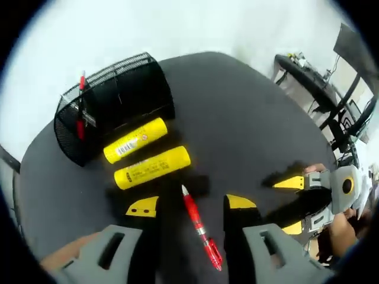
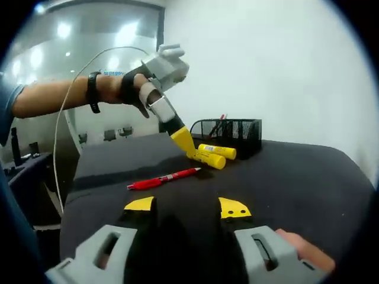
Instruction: Pick up pens and glue sticks and place them into the holder.
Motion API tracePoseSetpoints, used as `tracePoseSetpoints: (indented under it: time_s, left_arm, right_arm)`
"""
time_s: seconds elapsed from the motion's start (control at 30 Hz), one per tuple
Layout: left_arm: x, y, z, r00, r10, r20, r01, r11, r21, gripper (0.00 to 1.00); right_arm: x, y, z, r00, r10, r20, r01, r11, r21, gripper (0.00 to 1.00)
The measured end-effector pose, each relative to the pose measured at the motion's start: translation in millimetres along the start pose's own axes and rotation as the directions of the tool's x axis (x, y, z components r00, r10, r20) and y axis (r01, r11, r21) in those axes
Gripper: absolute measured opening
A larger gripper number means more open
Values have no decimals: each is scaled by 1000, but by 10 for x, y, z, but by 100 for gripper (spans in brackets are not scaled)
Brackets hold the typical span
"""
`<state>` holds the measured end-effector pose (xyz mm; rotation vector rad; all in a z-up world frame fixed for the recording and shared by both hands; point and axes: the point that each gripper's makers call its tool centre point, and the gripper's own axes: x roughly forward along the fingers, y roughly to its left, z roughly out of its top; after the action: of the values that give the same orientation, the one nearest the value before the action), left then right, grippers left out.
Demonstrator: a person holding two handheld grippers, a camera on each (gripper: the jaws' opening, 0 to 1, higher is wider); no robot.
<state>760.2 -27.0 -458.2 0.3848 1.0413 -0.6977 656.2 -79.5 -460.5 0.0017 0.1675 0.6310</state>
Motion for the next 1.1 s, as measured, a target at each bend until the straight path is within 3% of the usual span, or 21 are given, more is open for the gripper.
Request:
tracePoseSetpoints:
  time_s: [0.1,0.17,0.27,0.3,0.6,0.87,1.1]
  left_arm:
    - [25,-50,-96,998,1,-60,-2,1000,-3,39]
    - [47,-50,-95,998,7,-59,-7,1000,4,38]
    - [99,-46,-156,994,6,-108,-8,1000,-19,33]
    - [110,-43,-235,989,0,-146,-7,999,-44,31]
    - [230,-47,-357,985,-6,-174,-9,996,-85,26]
    - [258,-114,-433,980,-28,-196,13,997,-77,20]
    - [237,-57,-478,979,-1,-204,-10,998,-54,9]
  right_arm:
    - [13,-46,-4,1000,-4,-2,4,1000,6,33]
    - [17,-61,-8,1000,-7,-5,7,1000,5,33]
    - [15,-82,18,1000,-5,6,5,1000,19,32]
    - [6,-79,29,1000,-5,13,5,1000,19,32]
    - [10,-69,11,1000,-8,3,8,1000,1,32]
    - [11,-74,10,1000,-15,2,15,1000,10,30]
    - [15,-88,-1,1000,-20,-2,20,1000,11,30]
